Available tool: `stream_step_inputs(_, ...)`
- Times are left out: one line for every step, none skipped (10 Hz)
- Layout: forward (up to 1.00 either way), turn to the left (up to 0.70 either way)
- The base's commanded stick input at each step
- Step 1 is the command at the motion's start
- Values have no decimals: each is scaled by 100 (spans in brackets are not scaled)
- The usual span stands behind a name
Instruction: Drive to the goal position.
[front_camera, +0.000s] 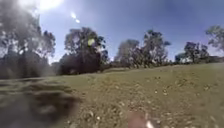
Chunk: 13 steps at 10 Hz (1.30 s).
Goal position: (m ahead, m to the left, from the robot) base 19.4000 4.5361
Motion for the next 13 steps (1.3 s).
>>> stream_step_inputs(85,0)
stream_step_inputs(85,0)
stream_step_inputs(85,0)
stream_step_inputs(85,0)
stream_step_inputs(85,0)
stream_step_inputs(85,0)
stream_step_inputs(85,0)
stream_step_inputs(85,0)
stream_step_inputs(85,0)
stream_step_inputs(85,0)
stream_step_inputs(85,0)
stream_step_inputs(85,0)
stream_step_inputs(85,0)
